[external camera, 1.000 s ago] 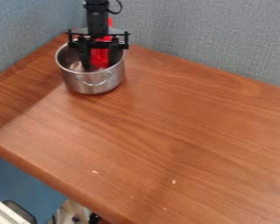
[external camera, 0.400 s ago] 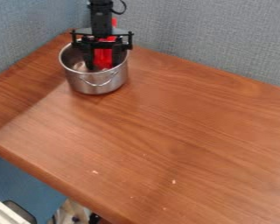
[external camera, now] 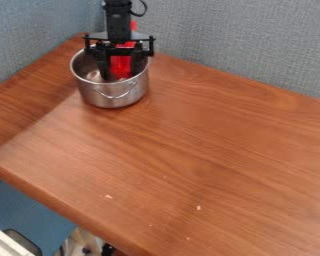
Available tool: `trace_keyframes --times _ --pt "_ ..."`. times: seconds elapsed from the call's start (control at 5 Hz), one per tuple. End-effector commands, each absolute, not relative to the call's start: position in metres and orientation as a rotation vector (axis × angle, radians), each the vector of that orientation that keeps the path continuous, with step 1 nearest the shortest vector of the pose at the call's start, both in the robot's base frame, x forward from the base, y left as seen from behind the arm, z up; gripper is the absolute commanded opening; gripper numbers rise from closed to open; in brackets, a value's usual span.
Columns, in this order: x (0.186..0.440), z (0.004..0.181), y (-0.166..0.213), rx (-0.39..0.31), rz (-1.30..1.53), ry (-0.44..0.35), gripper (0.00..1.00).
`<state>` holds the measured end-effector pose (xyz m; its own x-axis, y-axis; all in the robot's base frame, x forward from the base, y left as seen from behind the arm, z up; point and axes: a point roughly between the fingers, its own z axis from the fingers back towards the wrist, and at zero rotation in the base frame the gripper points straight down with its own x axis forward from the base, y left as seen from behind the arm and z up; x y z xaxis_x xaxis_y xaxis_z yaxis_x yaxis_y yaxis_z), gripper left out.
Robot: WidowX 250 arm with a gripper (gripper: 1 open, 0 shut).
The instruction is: Put the red object in the metal pot
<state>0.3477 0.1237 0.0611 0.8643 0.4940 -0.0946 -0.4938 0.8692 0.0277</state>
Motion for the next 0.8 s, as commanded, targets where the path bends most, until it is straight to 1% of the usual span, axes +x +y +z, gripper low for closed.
trace_keyframes --times 0.0,0.6 --pt "0.3533 0.0845 0.1193 0.007 0.5 0.029 0.0" --pt "0.3502 0.0844 0.1156 0.007 0.489 0.024 0.0"
